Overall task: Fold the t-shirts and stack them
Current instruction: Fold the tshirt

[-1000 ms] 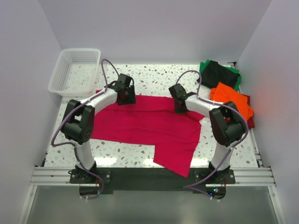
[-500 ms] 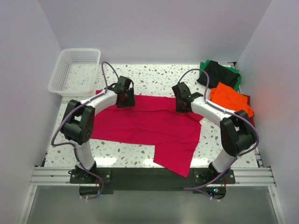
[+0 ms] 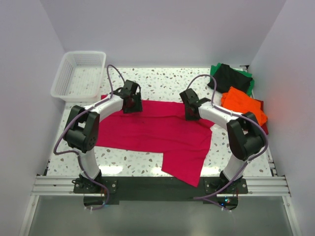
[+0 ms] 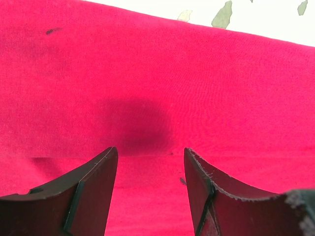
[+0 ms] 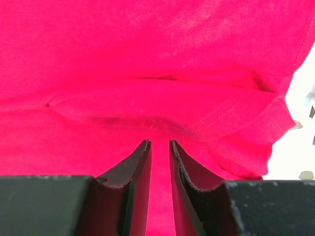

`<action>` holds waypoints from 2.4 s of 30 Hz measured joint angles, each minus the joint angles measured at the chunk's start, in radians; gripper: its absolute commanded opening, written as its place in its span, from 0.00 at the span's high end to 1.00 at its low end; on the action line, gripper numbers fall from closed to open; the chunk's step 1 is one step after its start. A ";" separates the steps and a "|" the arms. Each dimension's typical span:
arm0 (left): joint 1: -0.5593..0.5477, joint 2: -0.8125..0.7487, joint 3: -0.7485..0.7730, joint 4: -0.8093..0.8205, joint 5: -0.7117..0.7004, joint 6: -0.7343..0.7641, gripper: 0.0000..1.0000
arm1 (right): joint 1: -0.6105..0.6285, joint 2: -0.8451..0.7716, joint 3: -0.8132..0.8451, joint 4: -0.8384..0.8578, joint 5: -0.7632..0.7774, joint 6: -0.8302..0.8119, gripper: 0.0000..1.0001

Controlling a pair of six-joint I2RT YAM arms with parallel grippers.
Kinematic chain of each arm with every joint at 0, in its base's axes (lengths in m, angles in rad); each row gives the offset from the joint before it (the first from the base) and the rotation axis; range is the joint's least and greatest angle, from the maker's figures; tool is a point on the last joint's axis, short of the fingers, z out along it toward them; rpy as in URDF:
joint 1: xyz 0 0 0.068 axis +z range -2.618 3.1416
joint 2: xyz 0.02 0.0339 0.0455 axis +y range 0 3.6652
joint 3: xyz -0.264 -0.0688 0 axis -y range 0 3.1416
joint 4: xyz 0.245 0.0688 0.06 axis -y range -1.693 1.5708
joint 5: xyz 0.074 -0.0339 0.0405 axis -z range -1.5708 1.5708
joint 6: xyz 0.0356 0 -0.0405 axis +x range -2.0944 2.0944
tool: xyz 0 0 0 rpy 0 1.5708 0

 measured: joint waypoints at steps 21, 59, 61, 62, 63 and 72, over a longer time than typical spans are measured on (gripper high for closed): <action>0.000 0.000 0.003 -0.002 0.000 0.003 0.39 | -0.065 0.075 0.001 0.064 -0.047 -0.061 0.69; 0.000 0.000 0.014 -0.003 -0.010 0.004 0.39 | -0.061 0.091 0.040 0.035 -0.173 -0.070 1.00; 0.000 0.000 0.014 -0.003 -0.010 0.004 0.39 | -0.056 0.067 0.040 0.023 -0.172 -0.066 1.00; 0.000 0.000 0.014 -0.003 -0.010 0.004 0.39 | -0.051 0.051 0.040 0.017 -0.172 -0.065 1.00; 0.000 0.000 0.014 -0.003 -0.010 0.004 0.39 | -0.047 0.036 0.040 0.013 -0.172 -0.063 1.00; 0.000 0.000 0.014 -0.002 -0.010 0.004 0.39 | 0.014 -0.032 0.019 -0.001 -0.177 -0.023 1.00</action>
